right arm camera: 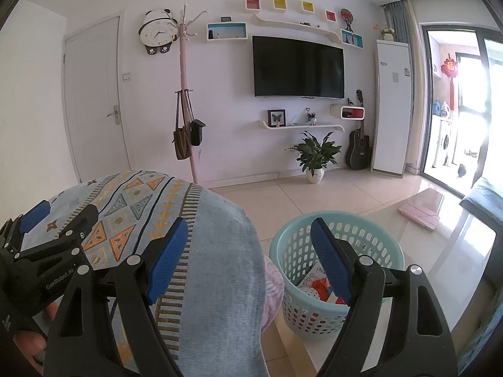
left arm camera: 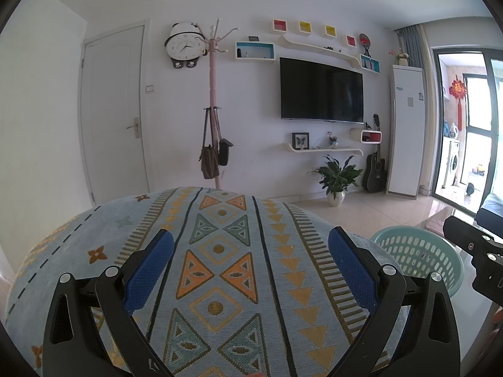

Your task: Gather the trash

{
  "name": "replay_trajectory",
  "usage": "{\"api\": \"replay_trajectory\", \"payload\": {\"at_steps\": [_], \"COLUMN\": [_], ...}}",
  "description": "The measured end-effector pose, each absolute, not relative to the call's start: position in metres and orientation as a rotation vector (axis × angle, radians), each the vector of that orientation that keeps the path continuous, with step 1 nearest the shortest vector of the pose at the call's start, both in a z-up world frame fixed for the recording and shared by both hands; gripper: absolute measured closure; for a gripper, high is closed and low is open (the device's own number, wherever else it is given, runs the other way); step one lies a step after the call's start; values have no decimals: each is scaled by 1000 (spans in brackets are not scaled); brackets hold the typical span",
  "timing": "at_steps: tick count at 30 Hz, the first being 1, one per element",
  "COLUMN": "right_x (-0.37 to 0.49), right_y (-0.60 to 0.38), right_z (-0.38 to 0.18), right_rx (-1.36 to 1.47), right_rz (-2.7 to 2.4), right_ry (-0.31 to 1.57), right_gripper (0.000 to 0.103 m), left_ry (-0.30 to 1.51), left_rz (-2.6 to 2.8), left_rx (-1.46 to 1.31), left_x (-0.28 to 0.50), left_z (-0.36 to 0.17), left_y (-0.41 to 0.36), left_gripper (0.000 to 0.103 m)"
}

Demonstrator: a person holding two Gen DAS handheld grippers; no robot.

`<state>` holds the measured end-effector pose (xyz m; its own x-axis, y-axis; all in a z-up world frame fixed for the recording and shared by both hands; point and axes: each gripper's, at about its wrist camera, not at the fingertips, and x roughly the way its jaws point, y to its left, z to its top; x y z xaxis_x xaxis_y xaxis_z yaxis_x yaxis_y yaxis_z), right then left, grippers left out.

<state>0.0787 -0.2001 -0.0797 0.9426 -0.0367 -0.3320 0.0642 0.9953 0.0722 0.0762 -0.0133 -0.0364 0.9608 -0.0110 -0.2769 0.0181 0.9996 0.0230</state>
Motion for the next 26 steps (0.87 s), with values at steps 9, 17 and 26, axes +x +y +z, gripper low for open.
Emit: {"api": "replay_trajectory", "payload": {"at_steps": [9, 17, 26], "right_x": [78, 79, 84], "right_y": [-200, -200, -194], "right_z": [-81, -86, -85], "right_rx": [82, 83, 62], "right_rz": [-49, -43, -27], "right_ry": [341, 351, 362], "right_gripper": [27, 27, 27], "left_ry": [280, 276, 289], "left_rz": [-4, 26, 20], "left_rx": [31, 42, 40], "left_x": [78, 80, 83], "left_z": [-41, -40, -40], "left_y": [-8, -4, 1], "left_gripper": [7, 7, 7]}}
